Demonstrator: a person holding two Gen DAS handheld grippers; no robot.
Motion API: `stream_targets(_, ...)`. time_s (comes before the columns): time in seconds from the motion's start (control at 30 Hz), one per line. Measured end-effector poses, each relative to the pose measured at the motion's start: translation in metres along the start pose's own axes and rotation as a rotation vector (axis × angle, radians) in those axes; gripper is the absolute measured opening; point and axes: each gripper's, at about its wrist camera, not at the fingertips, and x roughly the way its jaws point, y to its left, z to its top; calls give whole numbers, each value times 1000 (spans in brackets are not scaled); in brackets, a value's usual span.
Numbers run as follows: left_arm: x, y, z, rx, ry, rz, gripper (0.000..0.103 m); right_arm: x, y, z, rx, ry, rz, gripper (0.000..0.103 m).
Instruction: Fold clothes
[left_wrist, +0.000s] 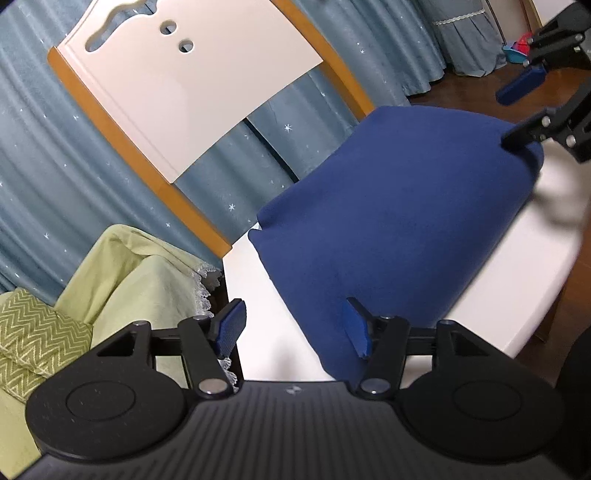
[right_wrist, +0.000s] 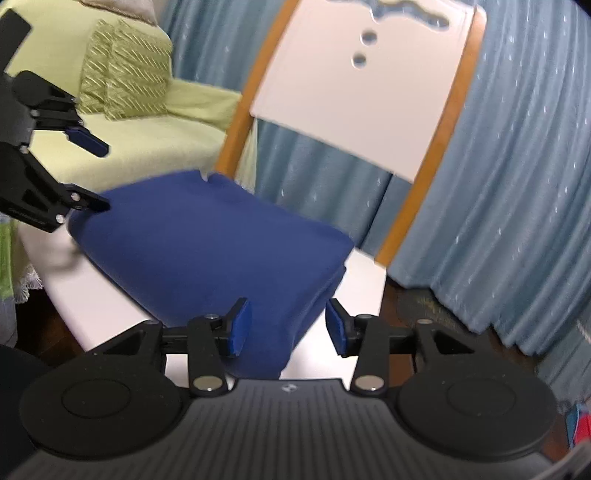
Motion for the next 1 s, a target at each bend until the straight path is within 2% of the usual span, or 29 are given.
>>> stream_targets(0.2,-9,3,5,-38,10,7,61,-10,0,1,14,3,4,43)
stream_targets(0.27,-23,6,0,-86,13,-2,67,-21,-1,2,12,-8,-2,48)
stream_targets(0.37,-39,9,-12,-207,35,-15,69,-33,-4,0,32,-4,-4,52)
stream_targets(0.4,-48,10,-20,-287,58,-36,69,-35,-4,0,39,2,-2,54)
stream_targets(0.5,-63,7,-33,-408,91,-64,70,-55,1,-11,81,25,12,66)
stream_targets(0.6,-81,3,-45,-540,118,-88,81,-66,5,-16,109,38,24,82)
stream_targets(0.7,-94,0,-53,-631,107,-114,102,-77,7,-20,144,48,27,94)
stream_targets(0.77,-100,-1,-56,-664,91,-124,102,-82,6,-20,178,49,23,101)
stream_targets(1.0,-115,-13,-47,-638,107,-125,102,-95,-2,-29,303,106,2,102)
